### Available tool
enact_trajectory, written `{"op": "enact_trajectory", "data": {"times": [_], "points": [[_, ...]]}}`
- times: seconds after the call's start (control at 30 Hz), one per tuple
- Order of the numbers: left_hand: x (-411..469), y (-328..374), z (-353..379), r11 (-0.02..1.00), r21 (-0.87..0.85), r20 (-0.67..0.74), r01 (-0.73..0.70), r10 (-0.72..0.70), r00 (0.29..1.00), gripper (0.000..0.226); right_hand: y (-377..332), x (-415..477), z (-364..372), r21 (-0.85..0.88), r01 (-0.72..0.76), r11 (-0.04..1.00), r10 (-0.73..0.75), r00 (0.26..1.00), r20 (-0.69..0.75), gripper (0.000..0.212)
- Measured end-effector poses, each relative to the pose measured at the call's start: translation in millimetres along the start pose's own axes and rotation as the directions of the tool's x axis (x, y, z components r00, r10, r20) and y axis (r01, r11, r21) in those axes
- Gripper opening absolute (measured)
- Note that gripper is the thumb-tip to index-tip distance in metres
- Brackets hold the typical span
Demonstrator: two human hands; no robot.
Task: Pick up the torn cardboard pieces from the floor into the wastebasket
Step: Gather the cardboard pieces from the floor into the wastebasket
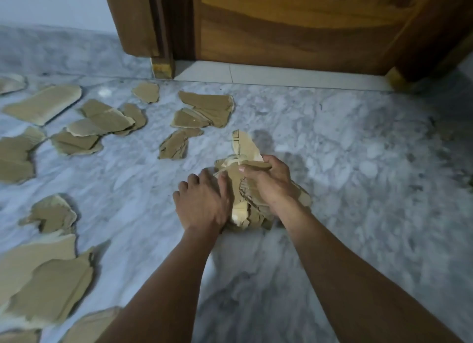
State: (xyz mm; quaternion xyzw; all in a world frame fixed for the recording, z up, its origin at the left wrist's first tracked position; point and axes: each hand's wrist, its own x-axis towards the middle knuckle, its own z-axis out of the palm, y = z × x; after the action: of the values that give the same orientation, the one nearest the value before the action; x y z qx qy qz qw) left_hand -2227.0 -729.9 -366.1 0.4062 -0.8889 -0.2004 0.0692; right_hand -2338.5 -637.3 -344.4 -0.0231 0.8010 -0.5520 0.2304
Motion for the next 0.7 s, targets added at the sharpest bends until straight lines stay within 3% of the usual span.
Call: {"op": "enact_trajectory", "data": {"times": [0.1,0.2,0.3,0.47,0.53,0.7], "points": [[0.5,30.1,-4.0,0.962,-0.267,0.209,0.061,-0.004,0.978,0.068,0.1,-14.1,-36.5,0.183,-0.012,0.983,0.036,0.992,-0.125,0.038],[-3.3,69.6,-6.9,0.817,-0.566,0.361,0.110,0.126,0.924,0.074,-2.0,-34.2,-81.5,0.291,0.018,0.957,0.062,0.963,-0.262,0.039],[-20.1,115.6,-21.4,0.700,-0.709,0.323,0.087,0.212,0.922,0.068,-11.5,-59.9,-130.5,0.344,0.069,0.936,0.068,0.926,-0.371,0.042],[-65.0,196.2,-47.4,0.668,-0.724,0.164,-0.170,0.406,0.899,0.049,-16.8,-94.0,-212.1,0.413,0.217,0.885,0.012,0.875,-0.485,0.048],[-92.1,230.2,-47.0,0.648,-0.723,0.144,-0.241,0.482,0.864,0.043,-11.3,-111.9,-256.3,0.381,0.247,0.891,-0.005,0.845,-0.535,0.049],[-187.1,338.4,-44.4,0.497,-0.822,0.131,-0.277,0.638,0.759,0.037,-12.4,-186.2,-391.8,0.224,0.251,0.942,-0.037,0.737,-0.675,0.027]]}}
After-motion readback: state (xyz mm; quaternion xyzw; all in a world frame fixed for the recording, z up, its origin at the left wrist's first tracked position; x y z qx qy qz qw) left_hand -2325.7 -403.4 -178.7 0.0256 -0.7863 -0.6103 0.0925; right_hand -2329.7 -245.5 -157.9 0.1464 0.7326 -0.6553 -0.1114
